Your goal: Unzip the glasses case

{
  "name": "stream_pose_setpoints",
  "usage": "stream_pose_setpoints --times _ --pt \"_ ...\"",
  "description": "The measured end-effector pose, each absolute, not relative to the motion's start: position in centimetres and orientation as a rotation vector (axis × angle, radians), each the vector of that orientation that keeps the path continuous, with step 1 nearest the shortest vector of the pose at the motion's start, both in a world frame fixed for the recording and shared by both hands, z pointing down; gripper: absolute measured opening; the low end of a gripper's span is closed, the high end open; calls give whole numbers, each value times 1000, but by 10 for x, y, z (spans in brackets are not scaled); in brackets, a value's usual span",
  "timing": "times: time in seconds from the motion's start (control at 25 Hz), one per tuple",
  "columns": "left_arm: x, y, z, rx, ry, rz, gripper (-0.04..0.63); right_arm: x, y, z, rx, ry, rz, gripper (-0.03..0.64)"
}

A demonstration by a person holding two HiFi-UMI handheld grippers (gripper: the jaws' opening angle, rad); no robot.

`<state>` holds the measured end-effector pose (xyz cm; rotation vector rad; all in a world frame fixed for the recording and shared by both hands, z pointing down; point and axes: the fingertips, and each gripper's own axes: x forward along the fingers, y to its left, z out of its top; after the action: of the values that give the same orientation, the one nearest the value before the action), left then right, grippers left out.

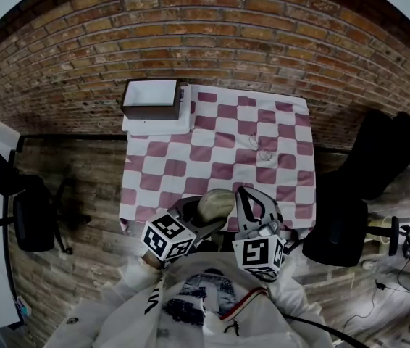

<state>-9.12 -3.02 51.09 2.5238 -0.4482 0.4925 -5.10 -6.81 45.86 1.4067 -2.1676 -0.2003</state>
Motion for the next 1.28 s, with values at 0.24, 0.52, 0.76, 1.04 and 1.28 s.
stream_pose_setpoints --times 0.24,0.52,0.76,1.04,1.28 --pt "-88 -30 513 2528 -459 485 291 -48 -68 460 1411 -2170 -197 17" --pt "-88 -32 512 2564 -478 496 291 -46 -69 462 1412 -2184 -179 17" --pt "-89 -33 508 2591 -462 468 291 -45 -71 463 1421 -2188 -155 17" --pt "-94 -36 502 2597 -475 399 291 -41 -70 472 1430 -2181 -102 17" --pt "-97 -38 495 2615 -488 379 291 -39 -69 476 1440 -2181 -69 17"
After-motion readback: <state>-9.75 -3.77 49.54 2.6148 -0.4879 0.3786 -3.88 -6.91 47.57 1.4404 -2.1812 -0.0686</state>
